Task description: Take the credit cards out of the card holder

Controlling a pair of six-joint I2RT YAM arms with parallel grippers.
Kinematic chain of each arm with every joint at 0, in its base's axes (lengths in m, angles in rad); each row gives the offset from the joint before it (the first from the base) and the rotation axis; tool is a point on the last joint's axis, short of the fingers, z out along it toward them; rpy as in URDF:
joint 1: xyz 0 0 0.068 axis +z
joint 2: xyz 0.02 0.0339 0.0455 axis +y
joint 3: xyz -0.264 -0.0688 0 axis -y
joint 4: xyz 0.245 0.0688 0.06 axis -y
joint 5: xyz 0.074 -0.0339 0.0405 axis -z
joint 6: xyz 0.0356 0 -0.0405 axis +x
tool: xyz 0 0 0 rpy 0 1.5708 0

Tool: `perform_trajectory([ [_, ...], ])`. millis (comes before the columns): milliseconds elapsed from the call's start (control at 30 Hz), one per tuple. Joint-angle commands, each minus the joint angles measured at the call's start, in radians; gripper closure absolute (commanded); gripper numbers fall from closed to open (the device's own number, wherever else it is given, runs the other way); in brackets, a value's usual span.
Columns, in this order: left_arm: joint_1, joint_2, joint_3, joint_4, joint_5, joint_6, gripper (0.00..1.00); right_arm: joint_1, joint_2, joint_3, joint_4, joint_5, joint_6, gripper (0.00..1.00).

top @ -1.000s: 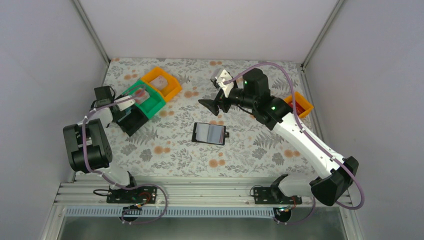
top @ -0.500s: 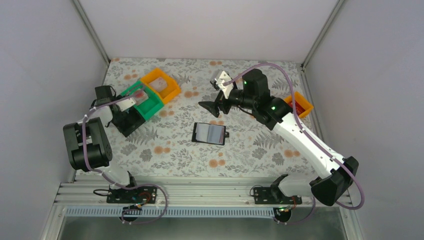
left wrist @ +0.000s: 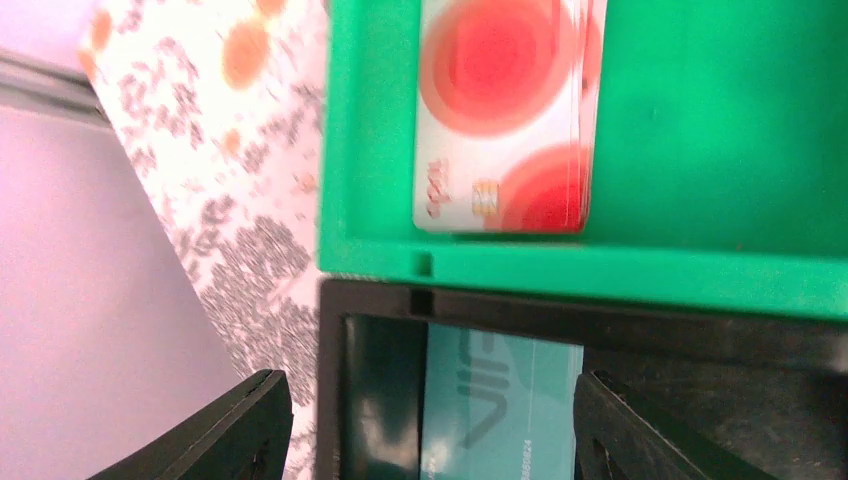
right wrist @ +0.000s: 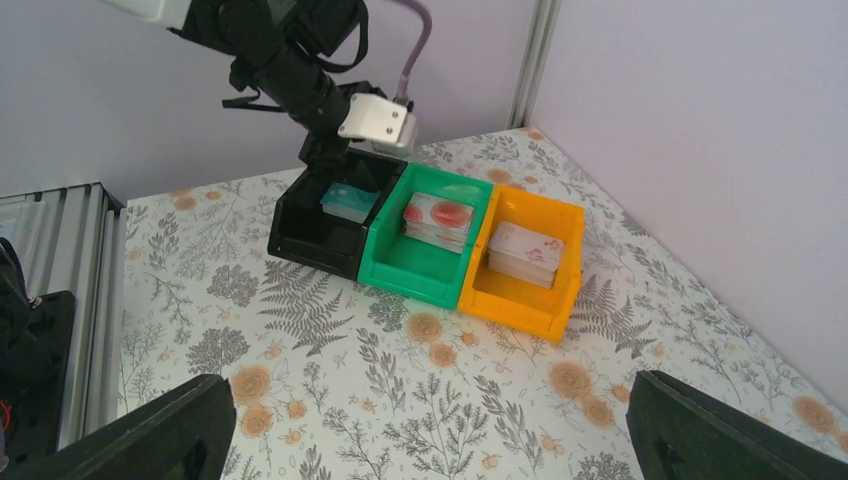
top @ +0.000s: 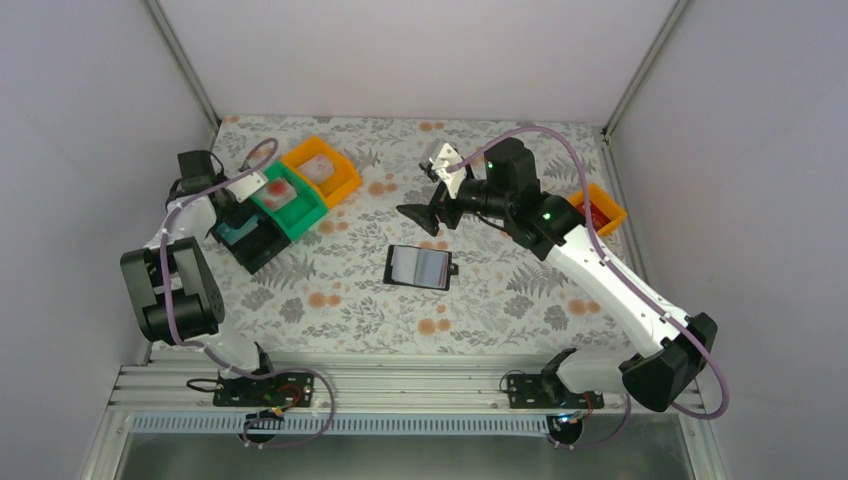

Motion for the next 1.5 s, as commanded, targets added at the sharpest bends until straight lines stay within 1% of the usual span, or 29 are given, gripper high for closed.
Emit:
perform_trajectory([
  [0, 0.007, -0.061, 0.087, -0.111, 0.165, -0.104, 0.29, -0.007, -0.028, 0.015, 0.011, 0.024, 0.005, 0.01],
  [167, 0.008, -0.103, 0.132, -0.188, 0.246, -0.150, 0.29, -0.013, -0.003, 0.026, 0.022, 0.143, 0.074, 0.01],
  [267, 0.005, -0.153, 0.156, -0.242, 0.328, -0.183, 0.29, -0.032, 0.062, 0.076, -0.026, 0.186, 0.136, 0.01],
  [400, -0.025, -0.220, 0.195, -0.315, 0.422, -0.283, 0.28, -0.054, 0.158, 0.159, -0.086, 0.231, 0.260, 0.01],
  [500, -0.106, -0.262, 0.199, -0.376, 0.433, -0.337, 0.27, -0.062, 0.207, 0.170, -0.090, 0.242, 0.363, 0.01],
  [567, -0.175, -0.291, 0.184, -0.402, 0.430, -0.361, 0.25, -0.064, 0.236, 0.171, -0.102, 0.257, 0.424, 0.01],
  [633, -0.261, -0.304, 0.170, -0.421, 0.424, -0.392, 0.22, -0.065, 0.250, 0.142, -0.101, 0.285, 0.486, 0.01],
  [700, -0.354, -0.287, 0.154, -0.429, 0.428, -0.440, 0.21, -0.065, 0.256, 0.088, -0.092, 0.312, 0.545, 0.01],
  [767, -0.445, -0.270, 0.116, -0.398, 0.425, -0.487, 0.20, -0.065, 0.258, 0.028, -0.089, 0.309, 0.590, 0.02],
  [833, -0.528, -0.253, 0.072, -0.351, 0.427, -0.528, 0.20, -0.060, 0.259, -0.033, -0.083, 0.293, 0.635, 0.07],
  [900, -0.589, -0.231, 0.036, -0.315, 0.456, -0.567, 0.20, -0.045, 0.263, -0.098, -0.074, 0.312, 0.676, 0.09],
  [933, -0.602, -0.219, 0.013, -0.290, 0.490, -0.600, 0.20, -0.030, 0.269, -0.128, -0.079, 0.338, 0.692, 0.11],
  [1033, -0.609, -0.192, -0.053, -0.184, 0.596, -0.745, 0.20, 0.008, 0.299, -0.197, -0.086, 0.408, 0.751, 0.14],
  [1167, -0.610, -0.173, -0.175, -0.020, 0.573, -0.947, 0.20, 0.024, 0.310, -0.302, -0.007, 0.375, 0.825, 0.20],
  [1300, -0.611, -0.144, -0.245, 0.078, 0.566, -1.094, 0.18, 0.044, 0.339, -0.340, 0.010, 0.401, 0.864, 0.21],
  [1367, -0.611, -0.114, -0.266, 0.104, 0.555, -1.140, 0.17, 0.048, 0.363, -0.341, -0.001, 0.409, 0.868, 0.23],
  [1467, -0.610, -0.054, -0.291, 0.133, 0.566, -1.184, 0.17, 0.049, 0.410, -0.338, 0.001, 0.414, 0.869, 0.30],
])
